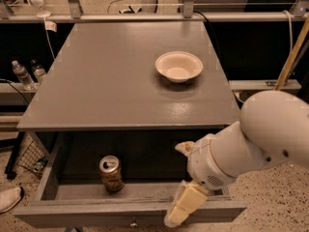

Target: Pick orange can from top drawer and place on counter

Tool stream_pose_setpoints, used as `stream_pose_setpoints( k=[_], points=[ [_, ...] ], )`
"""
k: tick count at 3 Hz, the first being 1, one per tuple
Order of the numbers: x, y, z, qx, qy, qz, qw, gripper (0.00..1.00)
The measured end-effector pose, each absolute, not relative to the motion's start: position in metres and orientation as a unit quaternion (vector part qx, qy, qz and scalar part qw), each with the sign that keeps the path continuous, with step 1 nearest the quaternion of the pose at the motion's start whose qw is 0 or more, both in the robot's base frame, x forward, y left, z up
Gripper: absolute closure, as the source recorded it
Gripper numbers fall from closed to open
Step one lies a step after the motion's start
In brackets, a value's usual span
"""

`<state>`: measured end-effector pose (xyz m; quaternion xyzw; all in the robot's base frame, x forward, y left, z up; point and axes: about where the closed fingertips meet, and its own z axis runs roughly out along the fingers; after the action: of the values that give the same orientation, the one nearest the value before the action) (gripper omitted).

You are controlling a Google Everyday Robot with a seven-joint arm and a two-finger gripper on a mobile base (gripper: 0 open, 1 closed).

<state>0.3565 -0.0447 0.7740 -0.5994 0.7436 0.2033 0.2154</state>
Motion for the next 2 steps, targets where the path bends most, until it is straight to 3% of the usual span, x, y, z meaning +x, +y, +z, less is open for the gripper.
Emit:
stream_pose_setpoints(
  k=[2],
  points=[
    [0.3622, -0.0381, 0.7642, -0.595, 0.743, 0.211, 0.222, 0.00]
  ],
)
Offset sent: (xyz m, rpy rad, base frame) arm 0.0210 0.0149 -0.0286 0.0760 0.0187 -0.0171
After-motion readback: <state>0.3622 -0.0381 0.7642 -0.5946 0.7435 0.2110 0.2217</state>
